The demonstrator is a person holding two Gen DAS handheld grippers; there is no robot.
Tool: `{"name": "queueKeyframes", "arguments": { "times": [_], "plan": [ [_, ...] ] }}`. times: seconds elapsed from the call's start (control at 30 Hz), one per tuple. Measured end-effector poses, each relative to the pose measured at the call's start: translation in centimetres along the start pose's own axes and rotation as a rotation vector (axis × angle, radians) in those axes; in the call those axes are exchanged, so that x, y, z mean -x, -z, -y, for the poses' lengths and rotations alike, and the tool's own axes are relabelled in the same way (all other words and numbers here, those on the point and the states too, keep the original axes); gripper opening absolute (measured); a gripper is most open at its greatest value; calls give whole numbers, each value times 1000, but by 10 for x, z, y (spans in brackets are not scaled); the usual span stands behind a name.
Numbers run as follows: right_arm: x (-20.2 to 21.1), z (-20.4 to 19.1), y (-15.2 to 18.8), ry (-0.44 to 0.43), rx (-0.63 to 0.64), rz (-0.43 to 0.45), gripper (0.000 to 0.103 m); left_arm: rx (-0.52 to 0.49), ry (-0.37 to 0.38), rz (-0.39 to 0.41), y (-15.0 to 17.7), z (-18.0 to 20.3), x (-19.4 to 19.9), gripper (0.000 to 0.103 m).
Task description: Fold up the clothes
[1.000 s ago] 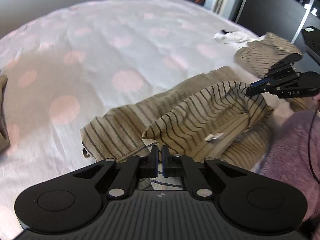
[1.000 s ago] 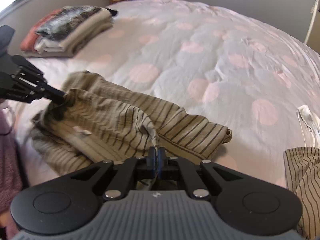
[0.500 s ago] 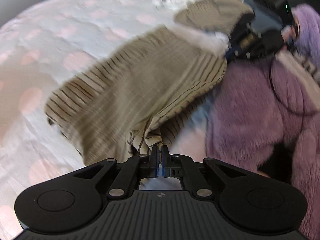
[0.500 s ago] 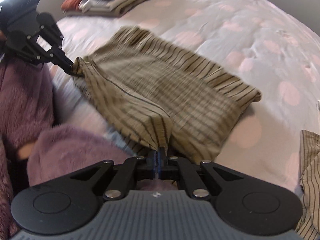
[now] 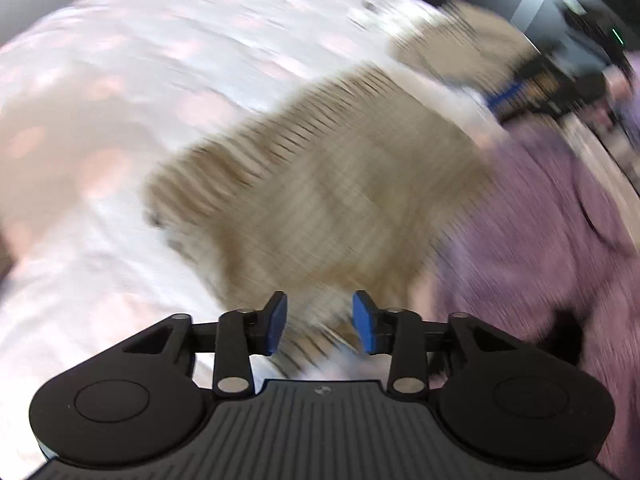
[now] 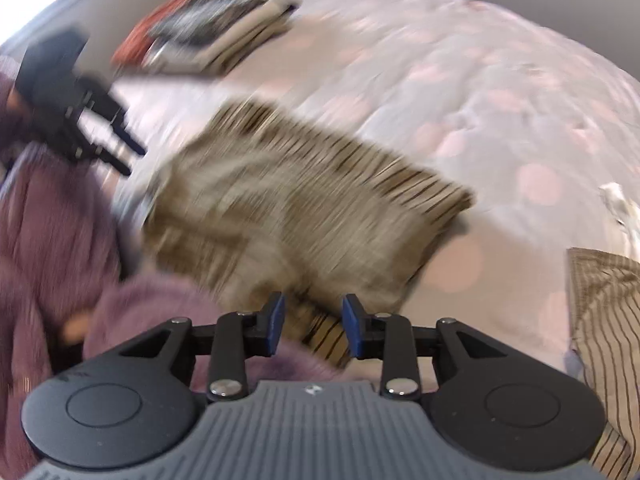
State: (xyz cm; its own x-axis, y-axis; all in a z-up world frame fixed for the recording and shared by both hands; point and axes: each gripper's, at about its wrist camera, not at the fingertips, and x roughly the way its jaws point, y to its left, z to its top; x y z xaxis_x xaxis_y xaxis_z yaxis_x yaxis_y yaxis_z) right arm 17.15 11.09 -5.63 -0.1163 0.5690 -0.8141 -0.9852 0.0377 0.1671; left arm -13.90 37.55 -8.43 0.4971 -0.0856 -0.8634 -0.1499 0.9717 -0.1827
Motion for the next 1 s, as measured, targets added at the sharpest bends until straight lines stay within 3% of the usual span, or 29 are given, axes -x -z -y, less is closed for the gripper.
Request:
{"name": "queueKeyframes", "arguments": {
  "times": [0.27,0.53,0.6,0.7,0.73,0.77,1.0],
  "plan": [
    [-41,53,-19,94,-388,116,40,324,-88,155,-13,-57,-15,42],
    [-85,81,-31,129,-543,145,41,490,-74,224,-16,-89,-49,43],
    [-96,86,-32,113,-575,147,41,519,-63,240,-15,-93,-55,35],
    [-109,92,-31,76,-627,160,34,536,-34,262,-14,-97,-61,17],
    [-111,94,-30,60,-644,170,20,533,-32,271,-15,-97,-61,5],
    [-112,95,-28,44,-657,180,10,526,-32,284,-15,-97,-61,2],
    [-84,101,-23,21,-719,350,4,488,-66,431,-23,-95,-39,1]
  ]
}}
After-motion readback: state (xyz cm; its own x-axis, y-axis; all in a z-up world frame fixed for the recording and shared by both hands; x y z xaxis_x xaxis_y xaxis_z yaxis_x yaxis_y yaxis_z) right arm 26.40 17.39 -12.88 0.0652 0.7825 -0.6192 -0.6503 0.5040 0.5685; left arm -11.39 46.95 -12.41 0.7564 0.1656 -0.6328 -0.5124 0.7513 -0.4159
